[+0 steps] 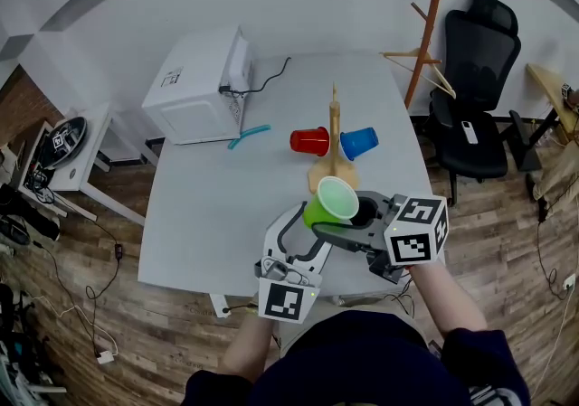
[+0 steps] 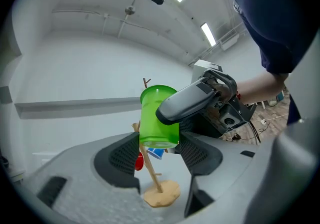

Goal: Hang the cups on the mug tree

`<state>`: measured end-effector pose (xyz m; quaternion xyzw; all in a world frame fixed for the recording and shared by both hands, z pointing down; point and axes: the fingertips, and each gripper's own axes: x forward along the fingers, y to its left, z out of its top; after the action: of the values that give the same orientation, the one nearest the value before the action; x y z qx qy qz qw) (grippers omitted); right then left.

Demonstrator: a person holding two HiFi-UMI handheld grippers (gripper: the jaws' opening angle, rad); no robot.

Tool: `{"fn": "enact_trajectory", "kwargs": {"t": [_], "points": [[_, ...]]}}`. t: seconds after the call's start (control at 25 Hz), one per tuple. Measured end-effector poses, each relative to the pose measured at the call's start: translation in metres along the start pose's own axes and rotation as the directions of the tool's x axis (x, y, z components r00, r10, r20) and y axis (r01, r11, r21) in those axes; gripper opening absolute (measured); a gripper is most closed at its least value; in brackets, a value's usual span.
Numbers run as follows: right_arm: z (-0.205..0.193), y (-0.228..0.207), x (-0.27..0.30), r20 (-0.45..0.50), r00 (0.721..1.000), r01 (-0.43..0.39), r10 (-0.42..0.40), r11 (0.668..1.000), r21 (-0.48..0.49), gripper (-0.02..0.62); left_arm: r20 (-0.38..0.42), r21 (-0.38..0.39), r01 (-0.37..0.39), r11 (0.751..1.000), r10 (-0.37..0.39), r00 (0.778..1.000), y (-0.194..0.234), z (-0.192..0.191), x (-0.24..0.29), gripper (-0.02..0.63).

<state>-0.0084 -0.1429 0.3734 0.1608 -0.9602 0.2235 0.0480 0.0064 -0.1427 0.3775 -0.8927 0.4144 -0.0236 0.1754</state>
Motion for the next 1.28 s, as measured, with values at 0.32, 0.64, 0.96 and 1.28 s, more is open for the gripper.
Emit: {"fn": "enact_trajectory", "kwargs": {"t": [0.32,0.64,0.96,1.28], "points": [[0.014,-0.001,-0.001,0.026,0.999,-0.024,0.024,1.0,0.017,0.267,0.02,0.019,0.011,1.0,-0.011,1.0,0.008,0.011,0.007,0.235],[0.025,-0.006,-0.003,0.078,0.997,0.025,-0.022,0.999,-0.046,0.268,0.035,0.009,0.009,1.0,-0.009,0.999,0.014,0.017,0.014,0.235],[0.031,-0.022,-0.009,0.115,0.988,0.107,-0.1,0.993,-0.05,0.27,0.011,0.004,-0.011,1.0,0.011,1.0,0.025,0.014,0.021,0.235],[0.036,-0.037,-0.026,0.173,0.971,0.168,-0.164,0.986,-0.013,0.27,-0.023,-0.02,-0.05,0.999,0.049,0.999,0.039,0.004,0.027,0.235]]}}
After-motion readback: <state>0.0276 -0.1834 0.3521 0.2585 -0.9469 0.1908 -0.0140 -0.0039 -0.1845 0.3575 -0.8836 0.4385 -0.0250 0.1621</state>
